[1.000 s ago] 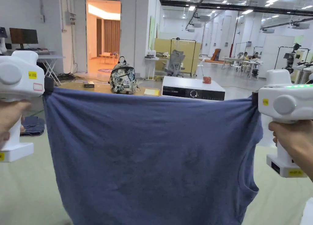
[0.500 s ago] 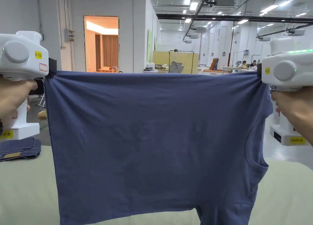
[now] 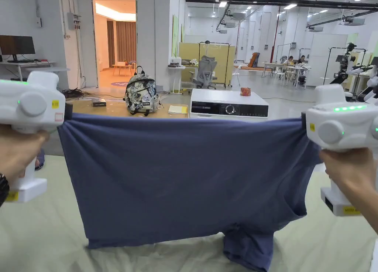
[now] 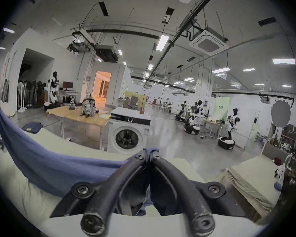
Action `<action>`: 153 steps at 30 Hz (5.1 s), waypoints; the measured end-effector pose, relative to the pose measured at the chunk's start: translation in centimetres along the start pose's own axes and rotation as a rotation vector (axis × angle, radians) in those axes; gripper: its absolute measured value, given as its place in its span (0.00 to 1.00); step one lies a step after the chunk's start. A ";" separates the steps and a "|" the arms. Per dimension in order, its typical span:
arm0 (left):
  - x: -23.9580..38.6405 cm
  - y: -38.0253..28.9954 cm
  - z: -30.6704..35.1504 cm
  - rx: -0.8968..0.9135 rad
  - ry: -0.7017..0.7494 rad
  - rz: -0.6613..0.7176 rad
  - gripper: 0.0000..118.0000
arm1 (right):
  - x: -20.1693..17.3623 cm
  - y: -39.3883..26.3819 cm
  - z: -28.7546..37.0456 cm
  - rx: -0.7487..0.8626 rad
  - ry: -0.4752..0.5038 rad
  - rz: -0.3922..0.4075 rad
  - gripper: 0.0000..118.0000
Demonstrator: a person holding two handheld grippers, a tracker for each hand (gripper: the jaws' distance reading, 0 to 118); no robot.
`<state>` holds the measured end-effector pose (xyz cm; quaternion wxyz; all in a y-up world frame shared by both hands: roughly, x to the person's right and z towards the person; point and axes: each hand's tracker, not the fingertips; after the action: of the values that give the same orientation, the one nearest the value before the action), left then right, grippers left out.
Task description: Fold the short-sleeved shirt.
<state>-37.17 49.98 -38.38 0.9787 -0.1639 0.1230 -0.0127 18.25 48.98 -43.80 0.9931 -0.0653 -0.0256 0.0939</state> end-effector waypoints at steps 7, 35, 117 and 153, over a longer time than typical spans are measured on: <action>-1.0 -9.2 5.4 -0.033 -0.049 0.039 0.00 | 1.1 -7.4 8.0 -0.046 0.021 0.017 0.00; -3.9 -38.0 24.3 -0.364 -0.107 0.097 0.00 | 1.0 -29.6 32.2 -0.464 0.144 0.067 0.00; -1.4 -45.2 17.1 -0.855 -0.058 -0.006 0.50 | -7.0 -32.1 26.0 -0.347 0.162 -0.095 0.00; -0.4 -42.0 18.9 -0.761 -0.136 0.053 0.01 | 0.5 -38.9 28.2 -0.878 0.253 -0.128 0.05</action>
<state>-32.29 16.28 -7.36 0.8539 -0.5125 0.0578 0.0702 24.06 14.69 -10.61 0.8706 -0.4889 0.0547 0.0038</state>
